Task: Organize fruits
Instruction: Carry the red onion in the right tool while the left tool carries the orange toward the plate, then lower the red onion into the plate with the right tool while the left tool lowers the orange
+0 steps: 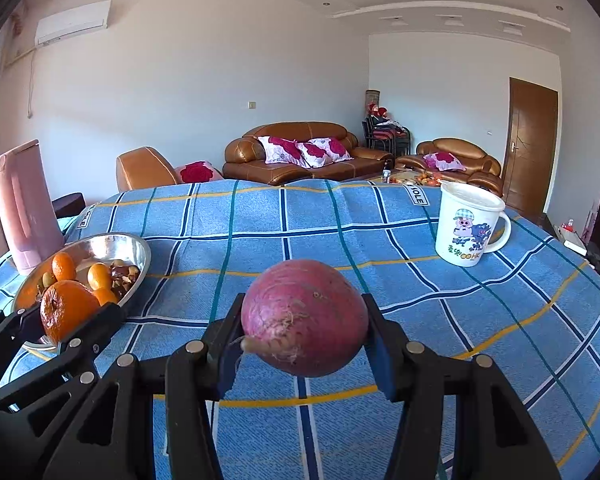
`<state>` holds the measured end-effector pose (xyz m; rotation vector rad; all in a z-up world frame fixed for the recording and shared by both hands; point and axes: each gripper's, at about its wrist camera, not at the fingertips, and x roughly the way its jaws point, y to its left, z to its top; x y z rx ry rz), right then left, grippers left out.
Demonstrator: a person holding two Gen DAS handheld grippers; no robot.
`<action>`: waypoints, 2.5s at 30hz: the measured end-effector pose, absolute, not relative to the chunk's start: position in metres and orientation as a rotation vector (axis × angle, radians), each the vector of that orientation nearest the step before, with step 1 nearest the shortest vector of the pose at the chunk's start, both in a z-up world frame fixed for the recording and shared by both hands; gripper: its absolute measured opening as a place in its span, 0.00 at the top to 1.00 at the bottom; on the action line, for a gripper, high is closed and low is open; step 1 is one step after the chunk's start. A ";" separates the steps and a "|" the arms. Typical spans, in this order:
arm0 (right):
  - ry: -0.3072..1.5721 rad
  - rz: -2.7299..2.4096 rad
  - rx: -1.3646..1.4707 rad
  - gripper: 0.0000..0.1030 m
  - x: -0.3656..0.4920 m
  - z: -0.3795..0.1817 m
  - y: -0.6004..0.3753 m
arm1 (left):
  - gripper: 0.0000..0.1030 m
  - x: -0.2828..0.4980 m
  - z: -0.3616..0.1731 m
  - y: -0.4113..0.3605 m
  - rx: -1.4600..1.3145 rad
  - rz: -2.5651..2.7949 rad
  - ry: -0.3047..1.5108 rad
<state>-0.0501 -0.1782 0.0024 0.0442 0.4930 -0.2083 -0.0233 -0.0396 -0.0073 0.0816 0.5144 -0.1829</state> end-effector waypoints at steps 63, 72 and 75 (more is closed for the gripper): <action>0.499 0.017 -0.004 0.46 -0.031 0.002 -0.018 | 0.54 -0.016 -0.006 0.120 -0.039 0.046 0.508; 0.482 0.026 -0.026 0.46 -0.030 0.004 -0.006 | 0.54 -0.015 -0.006 0.130 -0.055 0.050 0.507; 0.481 0.030 -0.018 0.46 -0.031 0.004 -0.006 | 0.54 -0.016 -0.005 0.132 -0.053 0.045 0.507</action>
